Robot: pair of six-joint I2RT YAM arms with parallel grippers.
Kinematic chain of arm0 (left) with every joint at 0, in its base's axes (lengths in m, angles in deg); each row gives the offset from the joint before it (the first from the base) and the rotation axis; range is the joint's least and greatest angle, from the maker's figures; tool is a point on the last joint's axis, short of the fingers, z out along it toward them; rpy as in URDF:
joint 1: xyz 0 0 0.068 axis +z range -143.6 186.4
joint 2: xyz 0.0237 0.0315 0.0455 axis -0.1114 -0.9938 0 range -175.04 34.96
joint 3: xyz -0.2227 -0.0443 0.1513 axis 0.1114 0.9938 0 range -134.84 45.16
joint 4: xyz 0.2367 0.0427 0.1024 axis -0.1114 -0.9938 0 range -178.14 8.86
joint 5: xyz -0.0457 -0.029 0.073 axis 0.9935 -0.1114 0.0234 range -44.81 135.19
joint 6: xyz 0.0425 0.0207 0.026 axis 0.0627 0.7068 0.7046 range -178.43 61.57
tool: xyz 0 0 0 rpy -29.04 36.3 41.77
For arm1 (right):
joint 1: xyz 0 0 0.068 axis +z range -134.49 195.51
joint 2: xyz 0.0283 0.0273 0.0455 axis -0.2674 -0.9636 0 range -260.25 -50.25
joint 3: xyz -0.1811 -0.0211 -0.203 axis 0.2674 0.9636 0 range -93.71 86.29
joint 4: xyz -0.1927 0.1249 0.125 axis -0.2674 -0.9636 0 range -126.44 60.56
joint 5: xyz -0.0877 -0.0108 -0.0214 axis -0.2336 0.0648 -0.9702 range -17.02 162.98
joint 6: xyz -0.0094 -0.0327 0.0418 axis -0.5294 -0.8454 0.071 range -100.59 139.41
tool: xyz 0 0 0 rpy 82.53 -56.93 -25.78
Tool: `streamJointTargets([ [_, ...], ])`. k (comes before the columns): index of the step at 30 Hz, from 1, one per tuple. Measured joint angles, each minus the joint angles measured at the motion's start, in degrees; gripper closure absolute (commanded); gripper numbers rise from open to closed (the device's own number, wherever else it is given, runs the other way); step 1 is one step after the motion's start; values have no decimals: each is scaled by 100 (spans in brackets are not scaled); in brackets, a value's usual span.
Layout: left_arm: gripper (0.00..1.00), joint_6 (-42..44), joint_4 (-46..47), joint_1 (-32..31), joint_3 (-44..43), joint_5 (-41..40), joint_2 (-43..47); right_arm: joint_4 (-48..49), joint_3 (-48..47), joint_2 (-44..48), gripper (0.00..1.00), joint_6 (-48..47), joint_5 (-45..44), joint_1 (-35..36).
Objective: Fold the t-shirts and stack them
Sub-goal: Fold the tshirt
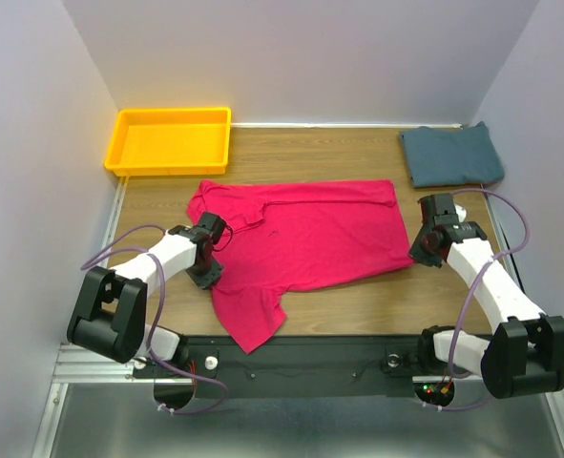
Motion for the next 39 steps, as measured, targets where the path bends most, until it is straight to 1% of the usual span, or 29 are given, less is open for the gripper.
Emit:
streamJointTargets([
  [1,89,46,-7,0,-20,7,-17,-2,0,0,99,0,0,-11],
  [2,90,66,-15,0,-31,11,-31,-4,0,0,99,0,0,-22],
  [3,98,105,-26,0,-46,17,-33,-4,0,0,99,2,0,-33],
  [4,100,116,-26,0,-46,17,-33,-9,0,2,99,4,-2,-44],
  [13,100,343,-83,39,-144,-81,-2,-59,-81,-68,99,-11,-7,-164],
  [21,100,1027,-114,162,-815,-409,-116,9,-905,-1051,99,-282,57,-179],
  [26,100,1386,-138,177,-1073,-483,-225,92,-1303,-1626,99,-463,177,-179],
  [34,100,1823,-175,293,-1410,-466,-592,214,-1759,-2240,99,-654,236,-179],
  [37,99,1937,-170,341,-1526,-461,-702,319,-1843,-2437,99,-699,238,-179],
  [39,96,1989,-170,365,-1587,-459,-756,365,-1849,-2542,99,-715,243,-179],
])
